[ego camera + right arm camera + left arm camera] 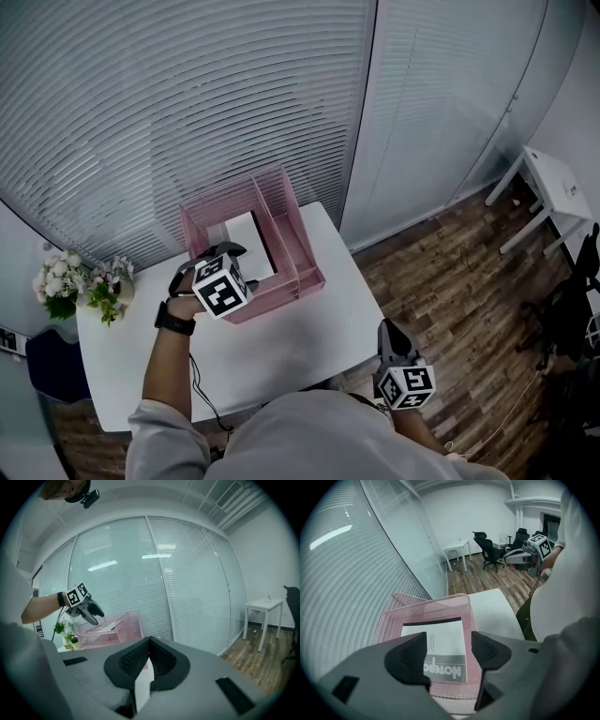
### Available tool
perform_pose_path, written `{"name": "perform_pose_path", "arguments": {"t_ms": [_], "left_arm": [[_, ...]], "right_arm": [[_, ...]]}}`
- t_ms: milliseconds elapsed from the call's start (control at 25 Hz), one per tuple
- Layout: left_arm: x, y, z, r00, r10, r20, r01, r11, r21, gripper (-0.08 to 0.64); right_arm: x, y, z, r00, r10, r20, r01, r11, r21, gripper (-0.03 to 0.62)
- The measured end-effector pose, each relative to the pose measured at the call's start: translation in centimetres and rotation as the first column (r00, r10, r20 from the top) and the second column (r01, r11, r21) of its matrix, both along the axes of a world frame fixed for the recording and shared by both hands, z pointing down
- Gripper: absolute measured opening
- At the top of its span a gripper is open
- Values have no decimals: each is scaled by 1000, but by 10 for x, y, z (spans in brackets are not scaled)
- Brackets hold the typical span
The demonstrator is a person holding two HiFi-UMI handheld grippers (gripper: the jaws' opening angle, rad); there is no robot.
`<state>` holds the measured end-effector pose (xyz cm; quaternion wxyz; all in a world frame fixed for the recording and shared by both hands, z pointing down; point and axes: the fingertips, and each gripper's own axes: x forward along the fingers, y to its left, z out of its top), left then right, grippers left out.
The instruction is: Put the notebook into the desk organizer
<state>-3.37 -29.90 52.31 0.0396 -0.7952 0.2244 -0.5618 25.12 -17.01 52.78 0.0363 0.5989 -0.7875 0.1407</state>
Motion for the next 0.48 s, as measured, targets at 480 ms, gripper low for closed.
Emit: {"name": "perform_pose_path", "arguments": {"t_ms": [480], "left_arm": [[-23, 44, -82, 907, -103, -409, 237, 926, 294, 124]], "right_arm": [[-39, -5, -25, 998, -58, -17, 58, 997, 46, 12]]}}
